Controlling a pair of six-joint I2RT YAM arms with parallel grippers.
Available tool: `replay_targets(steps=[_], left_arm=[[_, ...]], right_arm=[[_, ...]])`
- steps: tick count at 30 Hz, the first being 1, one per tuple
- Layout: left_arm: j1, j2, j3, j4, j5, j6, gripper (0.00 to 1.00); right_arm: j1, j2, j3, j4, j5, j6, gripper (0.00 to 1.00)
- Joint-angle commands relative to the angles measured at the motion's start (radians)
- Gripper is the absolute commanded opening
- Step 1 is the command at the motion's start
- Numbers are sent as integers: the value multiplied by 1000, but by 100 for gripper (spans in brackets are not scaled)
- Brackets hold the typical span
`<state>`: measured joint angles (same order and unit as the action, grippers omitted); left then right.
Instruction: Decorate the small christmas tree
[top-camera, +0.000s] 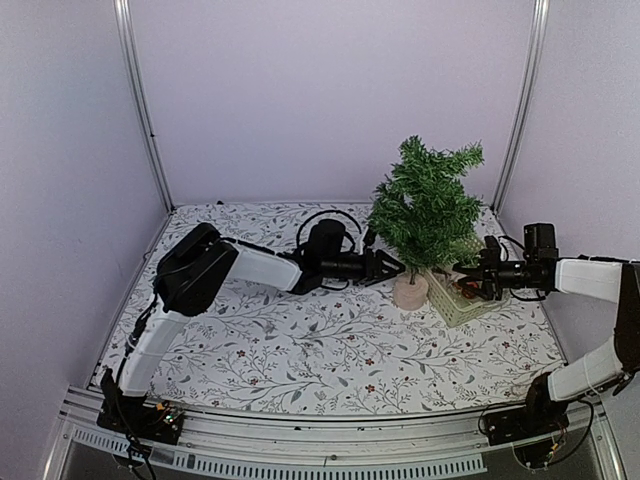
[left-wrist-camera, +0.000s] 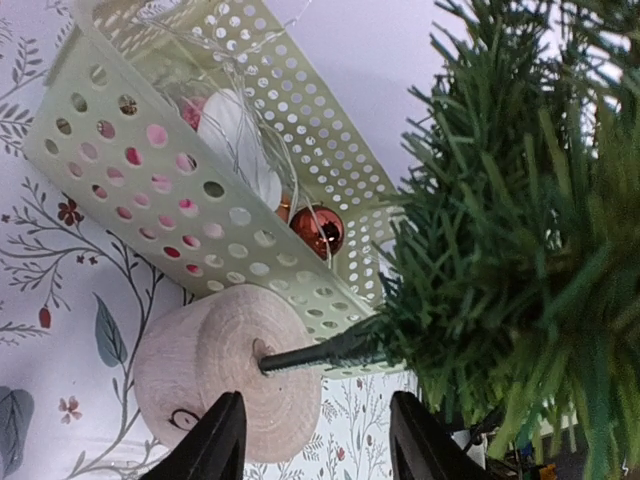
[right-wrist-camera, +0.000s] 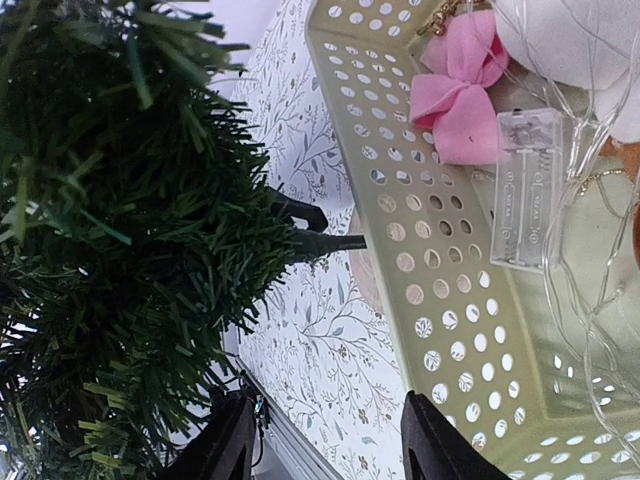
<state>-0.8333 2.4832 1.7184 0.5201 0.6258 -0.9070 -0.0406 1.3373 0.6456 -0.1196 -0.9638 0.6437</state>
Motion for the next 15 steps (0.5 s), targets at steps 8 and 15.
replay_targets(steps=[8,15], left_arm=[[-20,-58,-101,371,-30,-43,44],[-18,-83,-130,424,-129,-45,43]], right_arm=[[21,47,2,54,-6,16,52],[20,44,16,-10,1,-23,52]])
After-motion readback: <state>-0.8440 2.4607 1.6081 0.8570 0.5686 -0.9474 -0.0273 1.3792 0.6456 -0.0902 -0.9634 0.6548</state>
